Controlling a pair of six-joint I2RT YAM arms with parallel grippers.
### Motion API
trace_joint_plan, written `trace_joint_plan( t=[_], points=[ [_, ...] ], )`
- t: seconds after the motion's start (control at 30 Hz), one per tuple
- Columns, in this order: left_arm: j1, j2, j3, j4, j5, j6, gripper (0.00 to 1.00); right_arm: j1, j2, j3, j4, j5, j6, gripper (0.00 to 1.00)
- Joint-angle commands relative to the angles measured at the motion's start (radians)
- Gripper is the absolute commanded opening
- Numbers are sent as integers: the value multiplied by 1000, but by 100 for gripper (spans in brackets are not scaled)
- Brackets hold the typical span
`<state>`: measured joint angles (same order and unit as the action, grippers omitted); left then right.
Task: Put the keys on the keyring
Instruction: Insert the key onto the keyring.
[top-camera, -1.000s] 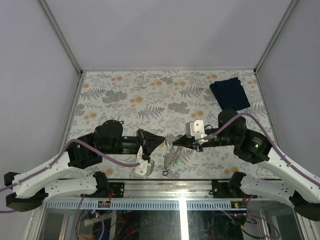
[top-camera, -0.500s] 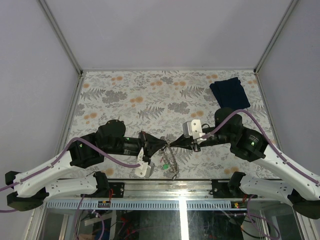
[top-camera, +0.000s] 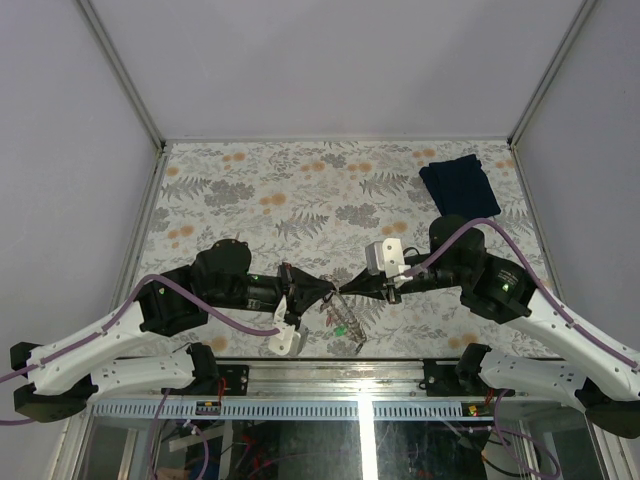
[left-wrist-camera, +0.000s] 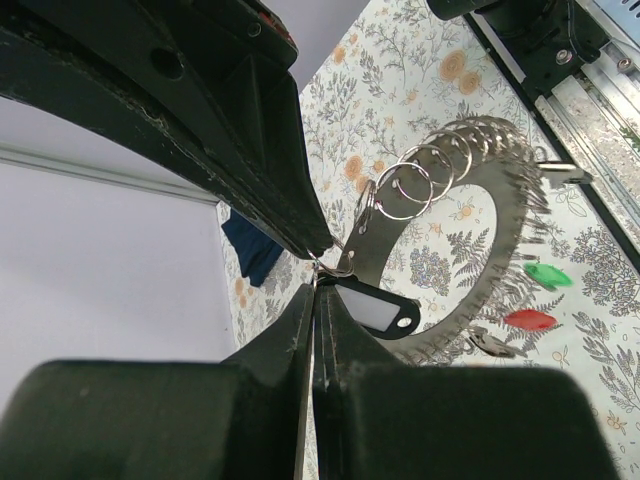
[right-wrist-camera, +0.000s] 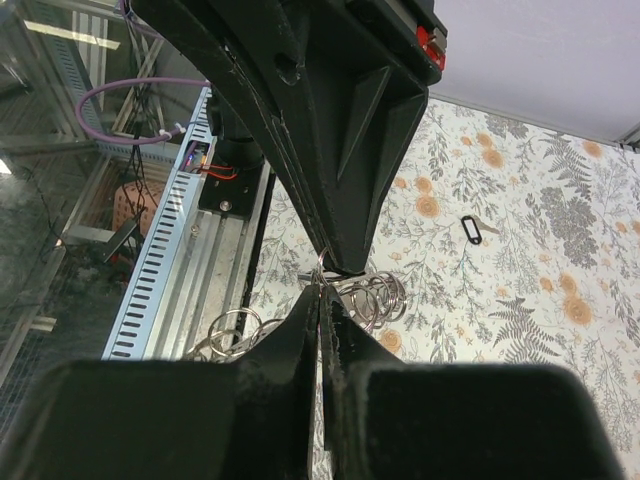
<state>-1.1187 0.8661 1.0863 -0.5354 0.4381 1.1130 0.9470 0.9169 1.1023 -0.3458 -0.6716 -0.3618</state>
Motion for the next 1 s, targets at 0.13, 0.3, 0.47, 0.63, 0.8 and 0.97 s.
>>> trace_joint_plan(
  t=[0.13,0.3,0.47,0.63,0.8,0.97],
  points=[
    [-1,-5,18,-3,38,6,0,-5,-5,52,121,62,30,0],
    [-1,-6,19,-10,35,10,0,-5,-20,44,136,101,49,0],
    [-1,-7,17,-10,32,8,0,-5,-31,33,158,125,69,0],
    [0,-6,15,-12,32,6,0,-4,-39,30,179,124,87,0],
    [-1,1,16,-15,31,7,0,-4,-51,21,202,112,94,0],
    [-1,3,13,-16,26,6,0,-5,-62,19,206,114,92,0]
  ],
)
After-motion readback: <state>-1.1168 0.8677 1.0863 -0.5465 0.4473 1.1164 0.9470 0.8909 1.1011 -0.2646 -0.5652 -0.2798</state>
